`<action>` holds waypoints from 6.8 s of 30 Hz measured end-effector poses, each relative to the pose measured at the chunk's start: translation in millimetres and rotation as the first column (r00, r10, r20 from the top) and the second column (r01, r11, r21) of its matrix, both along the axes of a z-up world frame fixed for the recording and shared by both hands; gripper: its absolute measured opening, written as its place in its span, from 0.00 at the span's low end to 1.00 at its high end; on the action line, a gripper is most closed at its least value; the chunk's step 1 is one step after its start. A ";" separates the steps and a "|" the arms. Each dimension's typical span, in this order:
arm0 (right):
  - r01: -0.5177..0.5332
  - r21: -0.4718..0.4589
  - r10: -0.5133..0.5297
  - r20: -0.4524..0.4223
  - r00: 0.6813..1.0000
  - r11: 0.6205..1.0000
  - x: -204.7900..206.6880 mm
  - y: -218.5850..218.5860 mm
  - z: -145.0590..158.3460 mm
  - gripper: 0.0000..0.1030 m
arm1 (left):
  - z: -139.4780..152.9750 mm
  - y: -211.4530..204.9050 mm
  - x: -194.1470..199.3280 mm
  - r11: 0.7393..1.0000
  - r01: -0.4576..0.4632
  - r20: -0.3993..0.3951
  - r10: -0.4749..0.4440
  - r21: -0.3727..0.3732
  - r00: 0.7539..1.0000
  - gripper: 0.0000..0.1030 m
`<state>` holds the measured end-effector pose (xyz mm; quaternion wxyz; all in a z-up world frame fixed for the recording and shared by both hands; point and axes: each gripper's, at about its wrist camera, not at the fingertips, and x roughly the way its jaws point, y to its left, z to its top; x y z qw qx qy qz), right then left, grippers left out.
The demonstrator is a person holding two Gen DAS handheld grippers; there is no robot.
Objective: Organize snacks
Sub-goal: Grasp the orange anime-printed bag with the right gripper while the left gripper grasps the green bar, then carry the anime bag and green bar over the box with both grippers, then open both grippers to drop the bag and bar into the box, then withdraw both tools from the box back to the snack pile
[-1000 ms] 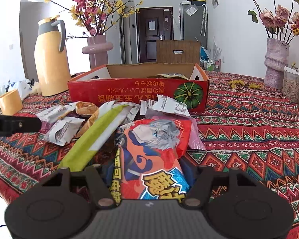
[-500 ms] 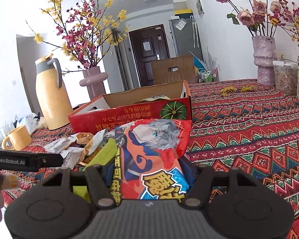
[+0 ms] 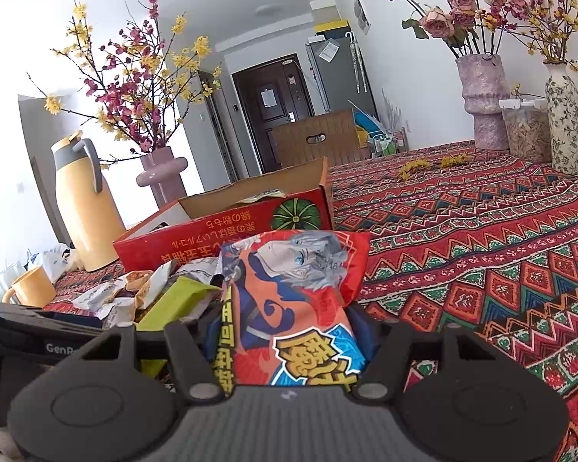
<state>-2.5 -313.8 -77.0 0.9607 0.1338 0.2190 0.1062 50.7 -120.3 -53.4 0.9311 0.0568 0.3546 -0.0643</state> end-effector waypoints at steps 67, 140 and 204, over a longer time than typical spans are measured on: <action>-0.002 -0.128 0.015 0.102 0.995 0.992 103.3 80.2 84.0 0.61 | 97.3 75.1 63.2 0.989 0.003 0.218 0.030 -0.148 0.975 0.37; 0.068 -0.144 -0.049 0.130 0.990 0.987 200.1 95.2 95.3 1.00 | 93.3 105.0 144.9 0.949 -0.204 0.280 0.269 -0.241 0.922 1.00; 0.046 -0.240 -0.086 -0.160 0.983 0.970 113.3 67.3 16.8 0.94 | 2.6 159.8 57.4 0.960 -0.251 0.169 0.270 -0.124 0.948 1.00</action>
